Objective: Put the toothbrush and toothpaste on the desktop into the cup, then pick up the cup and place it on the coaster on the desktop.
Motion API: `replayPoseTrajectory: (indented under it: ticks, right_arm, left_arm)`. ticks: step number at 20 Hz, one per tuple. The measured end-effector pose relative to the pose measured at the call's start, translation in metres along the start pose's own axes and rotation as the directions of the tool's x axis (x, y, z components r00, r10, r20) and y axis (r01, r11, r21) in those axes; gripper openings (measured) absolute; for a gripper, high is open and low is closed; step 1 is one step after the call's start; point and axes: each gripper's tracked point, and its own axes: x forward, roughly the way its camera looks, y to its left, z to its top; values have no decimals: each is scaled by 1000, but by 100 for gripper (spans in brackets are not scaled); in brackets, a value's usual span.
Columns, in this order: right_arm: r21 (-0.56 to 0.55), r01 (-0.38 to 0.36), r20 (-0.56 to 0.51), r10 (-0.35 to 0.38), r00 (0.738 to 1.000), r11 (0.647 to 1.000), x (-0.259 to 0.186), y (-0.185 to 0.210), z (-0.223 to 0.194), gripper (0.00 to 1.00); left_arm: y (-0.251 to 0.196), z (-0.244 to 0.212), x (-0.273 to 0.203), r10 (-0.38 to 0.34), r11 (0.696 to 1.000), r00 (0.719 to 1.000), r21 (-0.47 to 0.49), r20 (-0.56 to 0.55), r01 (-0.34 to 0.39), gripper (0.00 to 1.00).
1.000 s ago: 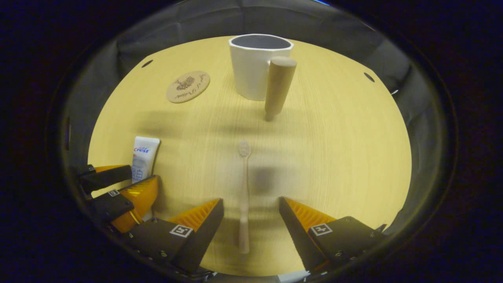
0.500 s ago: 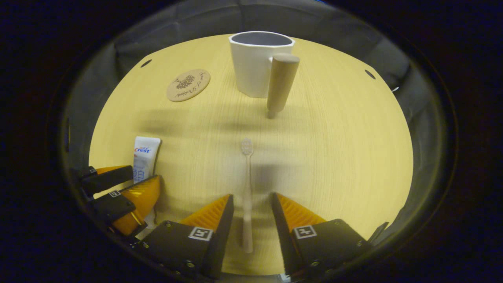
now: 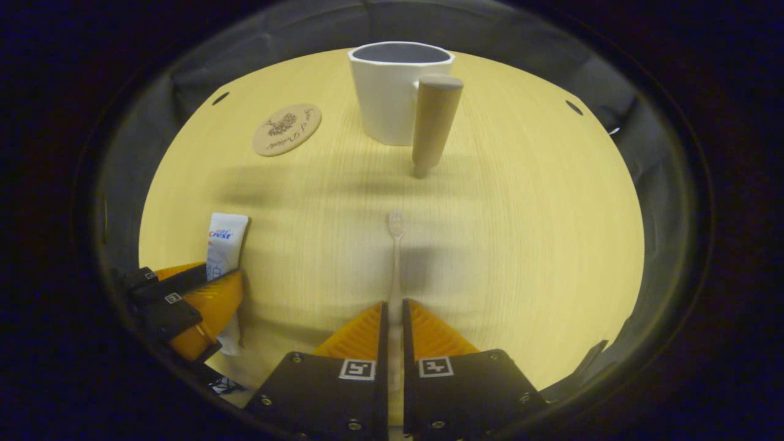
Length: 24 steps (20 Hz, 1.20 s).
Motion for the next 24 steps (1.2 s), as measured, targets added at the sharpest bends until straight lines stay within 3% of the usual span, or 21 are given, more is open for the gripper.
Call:
replayPoseTrajectory:
  ticks: [3,4,5,6,10,17,24]
  right_arm:
    - [12,12,11,-13,1000,1000,2,-4,1,11]
    - [16,1,-9,0,1000,1000,-6,-2,3,4]
    - [17,1,-2,-1,1000,1000,-3,-2,-1,4]
    - [16,-1,-9,1,1000,1000,1,-2,1,4]
    - [18,-23,1,23,1000,1000,-5,2,1,4]
    - [48,-77,59,74,996,996,-33,7,10,4]
    - [67,-139,211,123,970,988,-94,7,62,4]
  left_arm:
    - [0,1,-1,5,1000,1000,-6,-1,-5,35]
    - [1,4,-3,14,1000,1000,-11,5,-14,40]
    - [0,2,1,12,1000,1000,-10,-4,-12,32]
    - [-1,3,-1,11,1000,1000,-6,-2,-11,36]
    - [-3,4,-2,-1,1000,1000,-19,0,1,23]
    - [-3,9,-8,-13,1000,1000,-26,17,13,23]
    - [-5,28,-23,-13,999,998,-36,62,15,23]
